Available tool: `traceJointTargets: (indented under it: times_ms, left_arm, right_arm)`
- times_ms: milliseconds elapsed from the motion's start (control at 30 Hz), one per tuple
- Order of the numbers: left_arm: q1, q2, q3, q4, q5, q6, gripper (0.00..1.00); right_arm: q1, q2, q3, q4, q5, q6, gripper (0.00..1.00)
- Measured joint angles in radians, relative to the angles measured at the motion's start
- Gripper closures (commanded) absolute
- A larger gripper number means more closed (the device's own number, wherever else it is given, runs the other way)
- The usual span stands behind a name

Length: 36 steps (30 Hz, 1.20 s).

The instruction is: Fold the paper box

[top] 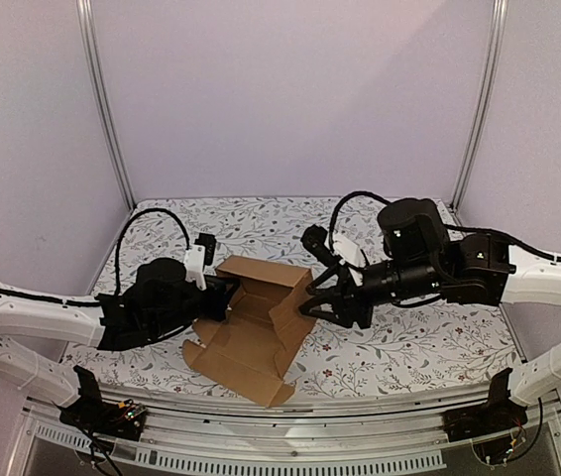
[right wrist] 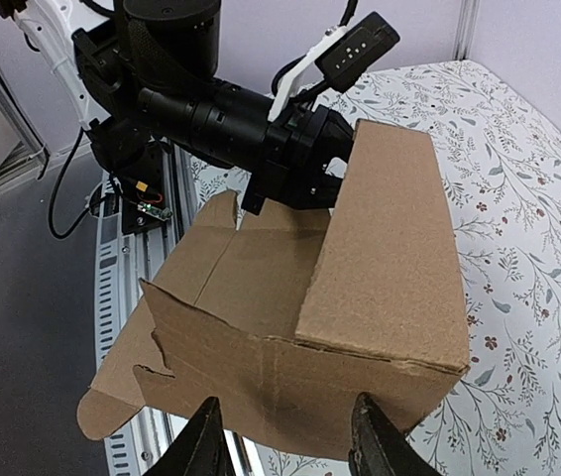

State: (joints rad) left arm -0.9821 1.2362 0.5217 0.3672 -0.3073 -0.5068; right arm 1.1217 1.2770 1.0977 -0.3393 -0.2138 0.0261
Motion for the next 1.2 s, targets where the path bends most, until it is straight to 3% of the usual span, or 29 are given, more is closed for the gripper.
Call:
traceJointTargets:
  times_ms: [267, 667, 1000, 1200]
  left_arm:
    - [-0.005, 0.0, 0.0, -0.082, -0.096, -0.021, 1.0]
    - [-0.018, 0.0, 0.017, -0.206, -0.217, -0.089, 1.0]
    - [-0.024, 0.02, 0.034, -0.255, -0.256, -0.132, 1.0]
    - [-0.026, 0.021, 0.04, -0.279, -0.277, -0.15, 1.0]
  right_arm:
    - [0.042, 0.09, 0.019, 0.005, 0.114, 0.028, 0.58]
    - [0.135, 0.224, 0.069, 0.021, 0.51, 0.098, 0.51]
    - [0.137, 0.293, 0.072, 0.086, 0.642, 0.182, 0.49]
    - [0.137, 0.33, 0.072, 0.113, 0.698, 0.229, 0.55]
